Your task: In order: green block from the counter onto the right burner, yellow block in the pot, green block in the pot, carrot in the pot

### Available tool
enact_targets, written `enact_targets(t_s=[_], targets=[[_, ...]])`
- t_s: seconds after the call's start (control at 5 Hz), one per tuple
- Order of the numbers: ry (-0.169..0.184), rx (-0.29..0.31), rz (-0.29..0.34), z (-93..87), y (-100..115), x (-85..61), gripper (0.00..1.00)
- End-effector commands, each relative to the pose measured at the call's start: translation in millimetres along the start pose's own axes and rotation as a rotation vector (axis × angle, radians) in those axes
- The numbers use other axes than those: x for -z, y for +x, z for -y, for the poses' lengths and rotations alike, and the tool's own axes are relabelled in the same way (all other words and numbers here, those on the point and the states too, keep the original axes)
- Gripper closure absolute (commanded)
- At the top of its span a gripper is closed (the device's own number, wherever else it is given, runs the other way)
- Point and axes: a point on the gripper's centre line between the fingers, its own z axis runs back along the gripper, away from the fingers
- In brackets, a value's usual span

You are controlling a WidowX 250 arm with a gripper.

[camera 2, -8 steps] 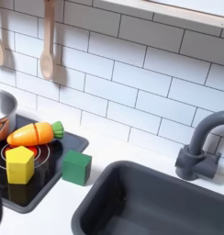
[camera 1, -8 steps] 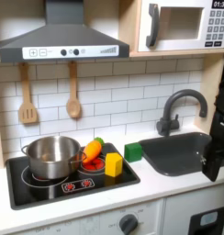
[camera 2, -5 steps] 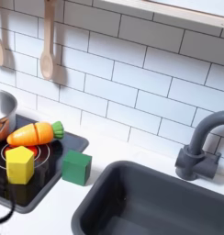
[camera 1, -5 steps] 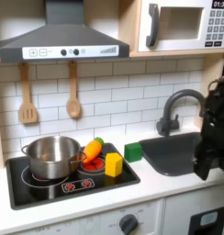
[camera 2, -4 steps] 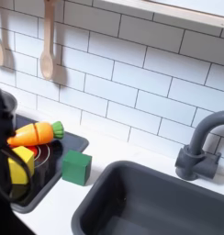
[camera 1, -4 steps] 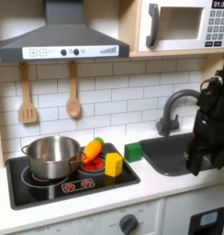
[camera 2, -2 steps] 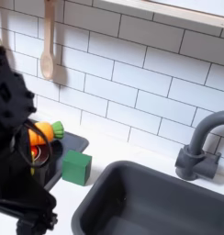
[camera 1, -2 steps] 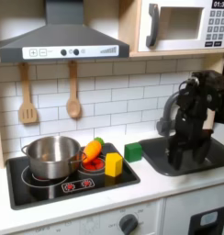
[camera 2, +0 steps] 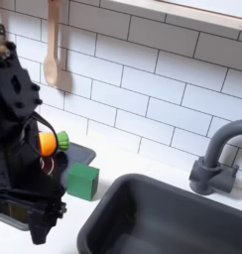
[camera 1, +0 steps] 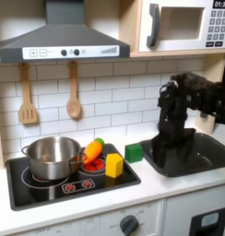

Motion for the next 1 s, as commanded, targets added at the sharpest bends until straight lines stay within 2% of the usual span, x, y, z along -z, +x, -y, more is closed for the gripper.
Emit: enact_targets(t_s=[0.0,0.4,0.6,0.8], targets=[[0.007,0.01,0.013,1.4,33,12.2,0.0],[0.0,0.037,0.034,10.7,60,15.6,0.0],[0.009,0.014,0.033,6.4,73,20.5,0.0],[0.004,0.02,0.026,8.2,71,22.9,0.0]])
